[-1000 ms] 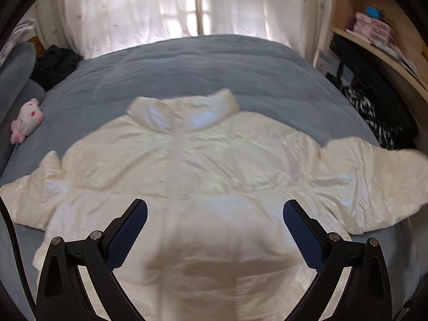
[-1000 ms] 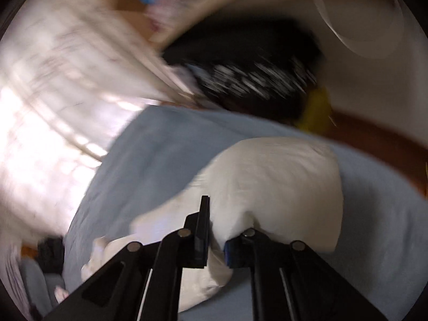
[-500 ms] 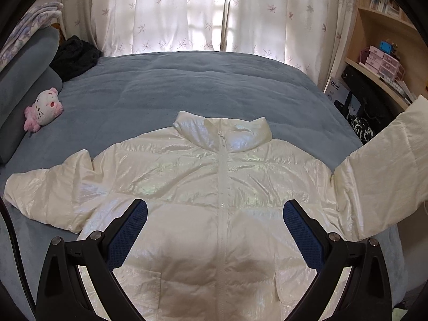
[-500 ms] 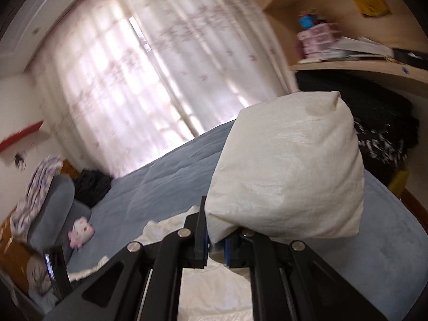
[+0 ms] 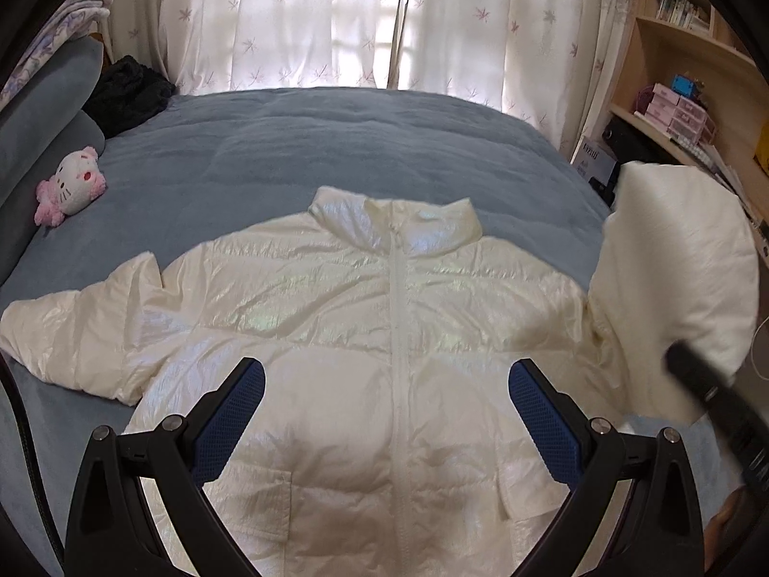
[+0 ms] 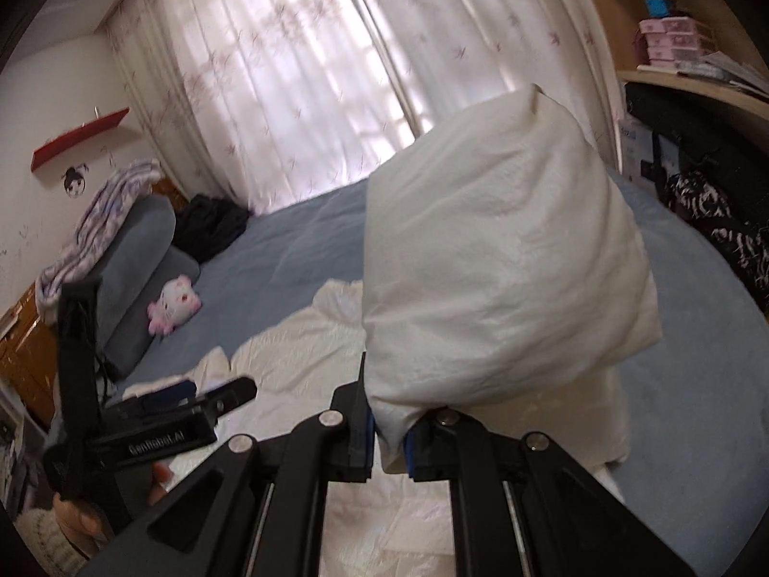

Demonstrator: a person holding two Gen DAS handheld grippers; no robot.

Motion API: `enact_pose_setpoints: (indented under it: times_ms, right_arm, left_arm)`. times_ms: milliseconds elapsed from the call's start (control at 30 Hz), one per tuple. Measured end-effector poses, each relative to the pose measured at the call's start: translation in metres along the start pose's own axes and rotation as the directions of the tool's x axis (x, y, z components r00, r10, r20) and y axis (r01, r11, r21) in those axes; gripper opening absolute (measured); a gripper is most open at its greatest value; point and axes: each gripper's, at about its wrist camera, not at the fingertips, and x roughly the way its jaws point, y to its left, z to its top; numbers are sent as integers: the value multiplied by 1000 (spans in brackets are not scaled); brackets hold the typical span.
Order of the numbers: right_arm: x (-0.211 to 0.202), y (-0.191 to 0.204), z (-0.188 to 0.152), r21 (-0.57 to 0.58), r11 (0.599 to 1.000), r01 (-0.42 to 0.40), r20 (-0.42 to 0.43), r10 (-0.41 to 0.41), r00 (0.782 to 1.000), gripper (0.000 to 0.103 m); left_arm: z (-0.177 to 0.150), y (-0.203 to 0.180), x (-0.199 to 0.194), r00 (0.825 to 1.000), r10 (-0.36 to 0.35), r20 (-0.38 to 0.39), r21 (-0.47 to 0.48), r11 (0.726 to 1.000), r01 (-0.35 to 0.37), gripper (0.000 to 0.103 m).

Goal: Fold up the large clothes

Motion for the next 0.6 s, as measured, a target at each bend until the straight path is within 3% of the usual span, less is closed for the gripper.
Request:
enact_pose_setpoints:
  times_ms: [133, 200, 267, 600]
  right_arm:
    - [22, 4, -25, -11, 1000, -16, -115, 14, 993, 15]
    - [31, 5, -35, -17, 1000, -14, -158, 11, 987, 28]
    - [33, 7, -43, -35, 999, -15, -171, 8, 985, 50]
    - [36, 8, -56, -47, 999, -4, -200, -5, 980, 52]
  left_arm:
    - [-13, 6, 11, 999, -5, -40, -9, 1000, 5, 101]
    - [-20, 8, 18, 998, -10, -63, -10, 1000, 9, 101]
    - [-26, 10, 23, 997, -16, -80, -11, 1000, 15, 101]
    - [-37, 30, 42, 986, -70, -153, -68, 996, 60, 101]
